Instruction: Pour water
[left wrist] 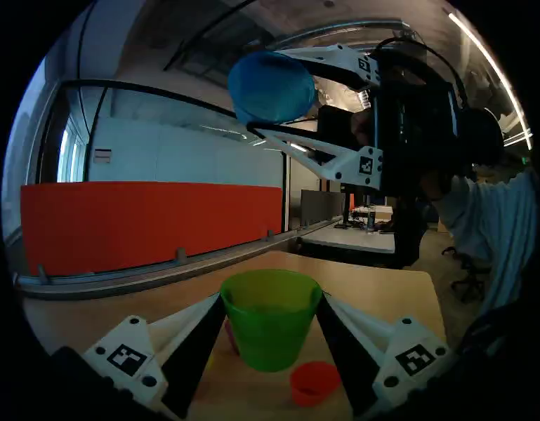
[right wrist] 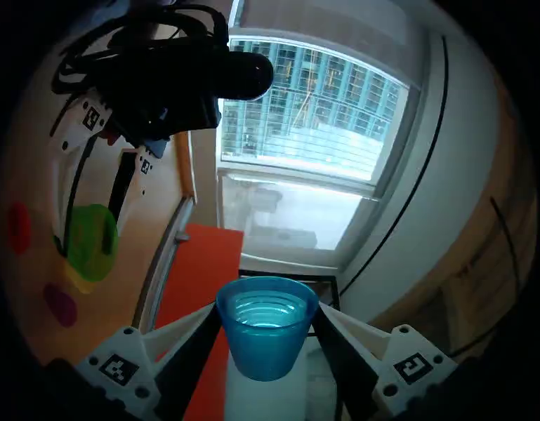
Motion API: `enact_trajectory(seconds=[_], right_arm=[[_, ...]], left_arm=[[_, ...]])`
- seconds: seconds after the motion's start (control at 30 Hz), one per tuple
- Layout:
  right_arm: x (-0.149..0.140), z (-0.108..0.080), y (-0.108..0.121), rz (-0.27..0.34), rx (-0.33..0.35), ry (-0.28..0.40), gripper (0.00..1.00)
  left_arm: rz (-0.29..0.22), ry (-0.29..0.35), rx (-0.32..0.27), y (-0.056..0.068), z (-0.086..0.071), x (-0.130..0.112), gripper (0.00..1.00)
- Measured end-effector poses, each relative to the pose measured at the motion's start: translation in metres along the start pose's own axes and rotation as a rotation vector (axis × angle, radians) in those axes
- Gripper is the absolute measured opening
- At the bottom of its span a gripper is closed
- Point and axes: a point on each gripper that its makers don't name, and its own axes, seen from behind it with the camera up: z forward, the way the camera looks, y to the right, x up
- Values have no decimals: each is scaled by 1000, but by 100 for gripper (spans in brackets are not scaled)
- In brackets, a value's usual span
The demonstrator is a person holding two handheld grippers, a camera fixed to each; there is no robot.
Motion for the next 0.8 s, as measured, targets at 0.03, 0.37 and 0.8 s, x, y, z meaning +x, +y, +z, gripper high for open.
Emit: enact_trajectory(seconds=[0.03,0.37,0.8], right_arm=[[-1,0,0,8,1,-1,90],[-11,-5,-2,145,-4,-20,90],[-19,-14,-8,540,0,-46,90]], left_arm=[[0,0,0,0,0,1,87],[5,5,6,-2,-3,4,87],[10,8,22,-6,-6,7,87]])
